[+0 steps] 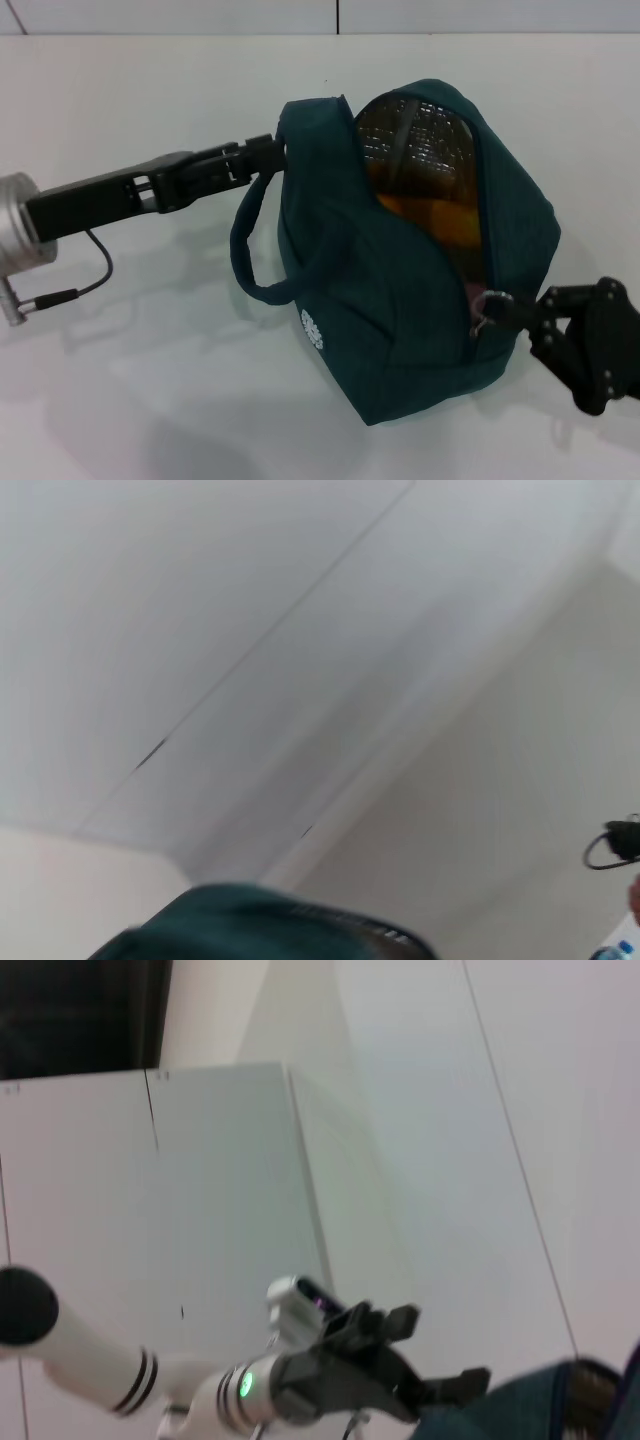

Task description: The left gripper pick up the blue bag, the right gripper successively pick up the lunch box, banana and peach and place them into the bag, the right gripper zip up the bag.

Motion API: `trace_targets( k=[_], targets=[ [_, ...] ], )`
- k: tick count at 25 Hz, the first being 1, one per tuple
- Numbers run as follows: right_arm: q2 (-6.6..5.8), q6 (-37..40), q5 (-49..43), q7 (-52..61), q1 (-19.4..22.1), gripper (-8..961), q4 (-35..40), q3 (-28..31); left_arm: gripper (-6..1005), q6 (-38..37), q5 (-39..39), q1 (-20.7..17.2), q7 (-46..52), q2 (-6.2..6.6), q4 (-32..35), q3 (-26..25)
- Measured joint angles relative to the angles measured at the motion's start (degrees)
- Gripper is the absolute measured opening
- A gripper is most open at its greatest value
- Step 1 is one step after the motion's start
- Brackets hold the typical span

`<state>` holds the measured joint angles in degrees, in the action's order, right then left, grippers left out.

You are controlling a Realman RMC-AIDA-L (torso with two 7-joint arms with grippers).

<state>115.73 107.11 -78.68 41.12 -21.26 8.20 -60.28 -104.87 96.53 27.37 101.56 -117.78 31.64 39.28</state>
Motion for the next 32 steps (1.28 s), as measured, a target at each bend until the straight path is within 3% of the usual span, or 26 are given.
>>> trace_targets(
  k=[6, 11, 16, 25, 32],
  targets=[
    [0.14, 2.0, 4.8, -0.1, -1.5, 18, 0.1, -0.2, 879, -5.1, -3.6, -2.3, -8.3, -0.10, 0.0, 0.0],
    [0.48, 2.3, 8.7, 0.0, -5.9, 17, -0.4, -0.2, 882, -6.5, -4.2, -4.8, -14.5, -0.17, -0.7, 0.3],
    [0.49, 1.6, 11.8, 2.3, -10.3, 17, -0.7, -0.3, 885, -6.6, -1.6, -5.6, -19.2, -1.24, -1.7, 0.6],
    [0.46, -4.1, 12.2, 3.6, -17.0, 17, -0.8, -0.5, 863, -6.8, -1.3, -9.2, -29.9, -1.59, -6.1, 0.5],
    [0.46, -6.8, 12.3, 3.6, -22.7, 17, -0.9, -0.5, 844, -5.5, -1.8, -9.9, -32.3, -1.75, -8.1, 0.1]
  ],
)
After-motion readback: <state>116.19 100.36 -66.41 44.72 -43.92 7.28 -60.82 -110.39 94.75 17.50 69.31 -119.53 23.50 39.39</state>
